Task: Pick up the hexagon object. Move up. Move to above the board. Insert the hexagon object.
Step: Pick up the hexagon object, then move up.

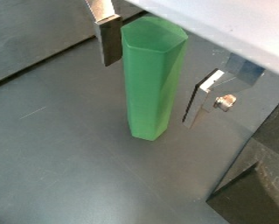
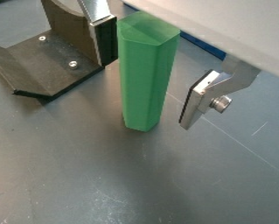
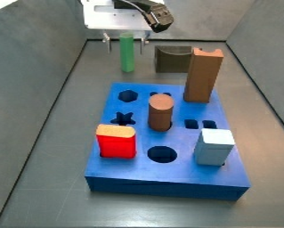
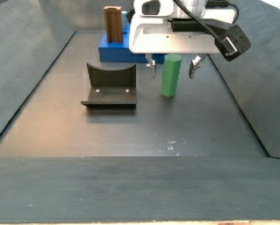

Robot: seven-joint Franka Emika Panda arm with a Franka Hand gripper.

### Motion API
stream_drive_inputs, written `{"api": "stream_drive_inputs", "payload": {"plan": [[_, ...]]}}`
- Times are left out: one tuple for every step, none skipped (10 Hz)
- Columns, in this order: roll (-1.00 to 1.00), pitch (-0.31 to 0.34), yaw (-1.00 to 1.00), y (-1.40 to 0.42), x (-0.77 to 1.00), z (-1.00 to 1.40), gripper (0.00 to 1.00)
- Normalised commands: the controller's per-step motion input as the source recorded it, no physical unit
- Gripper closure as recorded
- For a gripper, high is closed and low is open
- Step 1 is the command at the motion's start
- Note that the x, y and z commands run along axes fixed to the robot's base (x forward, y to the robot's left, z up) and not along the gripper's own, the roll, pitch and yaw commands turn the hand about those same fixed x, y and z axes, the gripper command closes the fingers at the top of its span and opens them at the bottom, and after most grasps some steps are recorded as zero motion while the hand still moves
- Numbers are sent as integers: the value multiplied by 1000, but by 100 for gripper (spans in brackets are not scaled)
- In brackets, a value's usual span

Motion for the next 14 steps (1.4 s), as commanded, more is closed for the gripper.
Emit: {"api": "stream_drive_inputs", "payload": {"plan": [[0, 0, 0, 0, 0, 0, 100], [0, 0, 0, 0, 0, 0, 100], [0, 0, 0, 0, 0, 0, 100], [0, 0, 0, 0, 0, 0, 100], [0, 0, 0, 0, 0, 0, 100], [0, 0, 0, 0, 0, 0, 100], [0, 0, 0, 0, 0, 0, 100], [0, 0, 0, 0, 0, 0, 100], [0, 0, 0, 0, 0, 0, 100], [0, 0, 0, 0, 0, 0, 100], [0, 0, 0, 0, 0, 0, 100], [0, 0, 0, 0, 0, 833, 100], [7, 30, 24, 60, -40, 801, 100], [17, 67, 12, 48, -55, 616, 100]]}}
